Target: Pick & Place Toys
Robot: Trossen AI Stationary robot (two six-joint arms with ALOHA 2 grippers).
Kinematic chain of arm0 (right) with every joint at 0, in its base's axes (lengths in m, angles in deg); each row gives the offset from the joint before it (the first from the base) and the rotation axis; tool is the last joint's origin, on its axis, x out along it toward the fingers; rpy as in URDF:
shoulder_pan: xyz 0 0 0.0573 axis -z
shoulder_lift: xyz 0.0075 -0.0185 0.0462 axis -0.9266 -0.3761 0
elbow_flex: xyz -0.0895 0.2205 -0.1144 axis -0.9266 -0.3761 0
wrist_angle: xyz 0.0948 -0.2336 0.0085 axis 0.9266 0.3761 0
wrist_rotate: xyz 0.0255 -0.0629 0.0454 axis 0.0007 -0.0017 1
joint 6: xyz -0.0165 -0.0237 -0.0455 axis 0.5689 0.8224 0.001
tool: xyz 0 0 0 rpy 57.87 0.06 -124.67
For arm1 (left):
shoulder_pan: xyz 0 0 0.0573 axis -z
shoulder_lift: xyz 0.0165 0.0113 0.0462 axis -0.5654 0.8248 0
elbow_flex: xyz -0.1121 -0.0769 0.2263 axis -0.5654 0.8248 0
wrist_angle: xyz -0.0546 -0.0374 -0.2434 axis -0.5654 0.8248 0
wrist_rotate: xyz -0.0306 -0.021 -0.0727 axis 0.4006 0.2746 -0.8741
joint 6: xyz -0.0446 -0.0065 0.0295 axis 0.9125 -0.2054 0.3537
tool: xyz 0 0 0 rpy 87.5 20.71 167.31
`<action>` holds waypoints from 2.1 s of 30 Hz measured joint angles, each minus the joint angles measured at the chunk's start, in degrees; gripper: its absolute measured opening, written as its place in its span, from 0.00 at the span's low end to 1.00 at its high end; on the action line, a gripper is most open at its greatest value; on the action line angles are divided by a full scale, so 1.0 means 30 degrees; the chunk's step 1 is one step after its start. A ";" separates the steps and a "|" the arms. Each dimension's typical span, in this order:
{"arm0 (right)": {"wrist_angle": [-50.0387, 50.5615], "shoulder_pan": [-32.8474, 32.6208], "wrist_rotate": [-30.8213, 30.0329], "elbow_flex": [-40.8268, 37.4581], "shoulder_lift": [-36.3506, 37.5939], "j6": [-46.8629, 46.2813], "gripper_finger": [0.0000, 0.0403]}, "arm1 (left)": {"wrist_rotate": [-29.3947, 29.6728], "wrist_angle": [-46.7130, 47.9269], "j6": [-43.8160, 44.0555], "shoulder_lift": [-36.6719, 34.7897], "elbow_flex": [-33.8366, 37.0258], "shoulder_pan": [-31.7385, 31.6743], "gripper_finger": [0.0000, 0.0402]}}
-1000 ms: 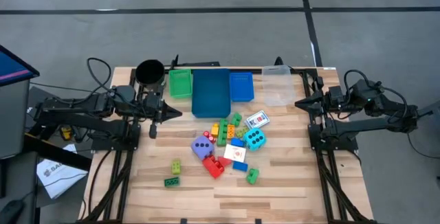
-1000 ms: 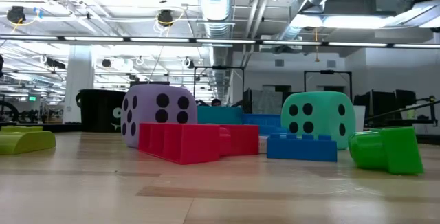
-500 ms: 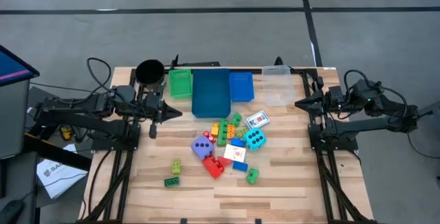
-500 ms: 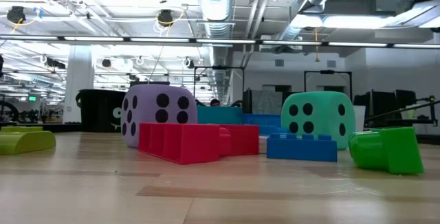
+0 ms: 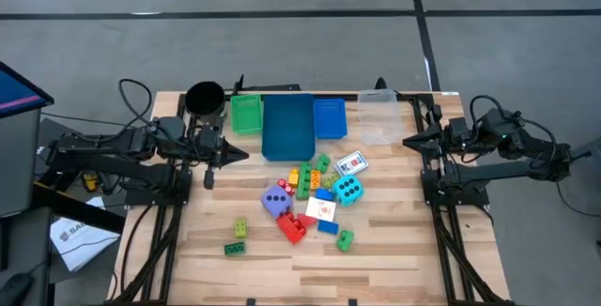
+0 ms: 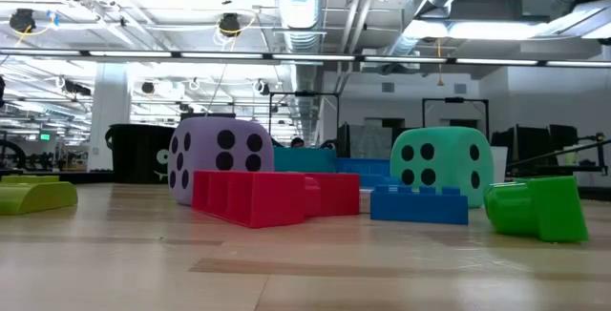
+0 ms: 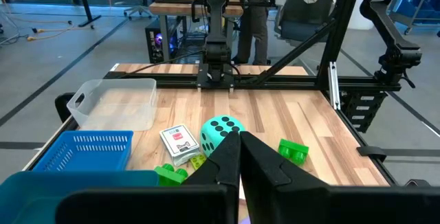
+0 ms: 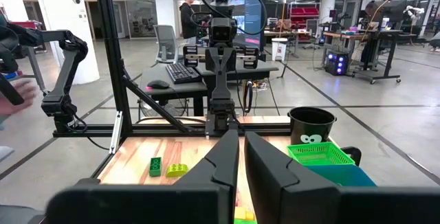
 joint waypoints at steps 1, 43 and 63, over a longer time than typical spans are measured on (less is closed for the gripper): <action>-0.0006 0.0000 -0.0003 0.0001 0.0000 0.0000 0.06 | 0.0000 0.0000 0.0006 0.0006 0.0000 0.0000 0.00; -0.3081 -0.0283 0.0250 -0.0228 -0.0890 -0.4452 0.06 | -0.0007 -0.9325 0.1121 0.0168 0.0007 0.0000 0.00; -0.3276 -0.0557 -0.0914 -0.0219 -0.5689 -0.5225 0.02 | -0.0015 -0.8772 0.2390 0.0211 0.0007 0.0000 0.00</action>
